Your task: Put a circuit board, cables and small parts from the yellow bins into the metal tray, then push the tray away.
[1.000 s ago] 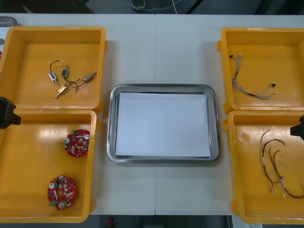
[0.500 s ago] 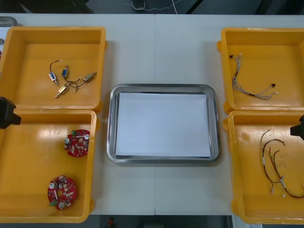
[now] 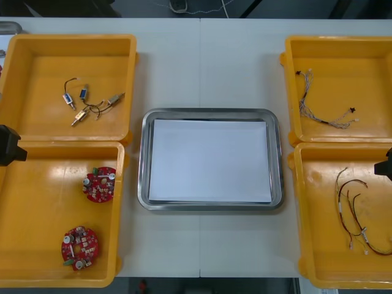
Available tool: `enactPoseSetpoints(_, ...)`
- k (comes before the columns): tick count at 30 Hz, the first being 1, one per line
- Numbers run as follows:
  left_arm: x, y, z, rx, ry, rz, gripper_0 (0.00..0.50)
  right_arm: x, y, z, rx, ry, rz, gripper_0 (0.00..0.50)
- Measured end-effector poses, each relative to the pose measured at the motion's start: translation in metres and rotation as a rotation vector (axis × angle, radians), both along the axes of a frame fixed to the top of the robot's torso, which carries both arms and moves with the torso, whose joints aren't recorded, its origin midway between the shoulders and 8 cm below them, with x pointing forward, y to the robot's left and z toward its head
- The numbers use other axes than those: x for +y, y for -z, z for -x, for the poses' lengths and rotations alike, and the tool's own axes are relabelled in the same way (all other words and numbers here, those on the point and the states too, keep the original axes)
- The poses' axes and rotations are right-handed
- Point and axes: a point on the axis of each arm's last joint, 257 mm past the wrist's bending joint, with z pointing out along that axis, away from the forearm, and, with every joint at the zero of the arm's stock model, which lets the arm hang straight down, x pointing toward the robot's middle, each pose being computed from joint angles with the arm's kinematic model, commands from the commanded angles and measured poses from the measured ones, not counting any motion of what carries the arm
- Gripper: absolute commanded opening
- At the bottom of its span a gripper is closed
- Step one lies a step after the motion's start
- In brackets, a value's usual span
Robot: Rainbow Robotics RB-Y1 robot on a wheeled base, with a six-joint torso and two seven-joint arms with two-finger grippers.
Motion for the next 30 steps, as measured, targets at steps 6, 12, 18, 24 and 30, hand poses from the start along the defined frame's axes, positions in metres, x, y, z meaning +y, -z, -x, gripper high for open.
enactPoseSetpoints(6, 0.0, 0.0, 0.0, 0.0, 0.0, 0.0, 0.5, 0.0, 0.0, 0.0, 0.0, 0.0, 0.0, 0.5)
enactPoseSetpoints(12, 0.0, 0.0, 0.0, 0.0, 0.0, 0.0, 0.5, 0.0, 0.0, 0.0, 0.0, 0.0, 0.0, 0.5)
enactPoseSetpoints(18, 0.0, 0.0, 0.0, 0.0, 0.0, 0.0, 0.5, 0.0, 0.0, 0.0, 0.0, 0.0, 0.0, 0.5)
enactPoseSetpoints(24, 0.0, 0.0, 0.0, 0.0, 0.0, 0.0, 0.5, 0.0, 0.0, 0.0, 0.0, 0.0, 0.0, 0.5)
enactPoseSetpoints(30, 0.0, 0.0, 0.0, 0.0, 0.0, 0.0, 0.5, 0.0, 0.0, 0.0, 0.0, 0.0, 0.0, 0.5)
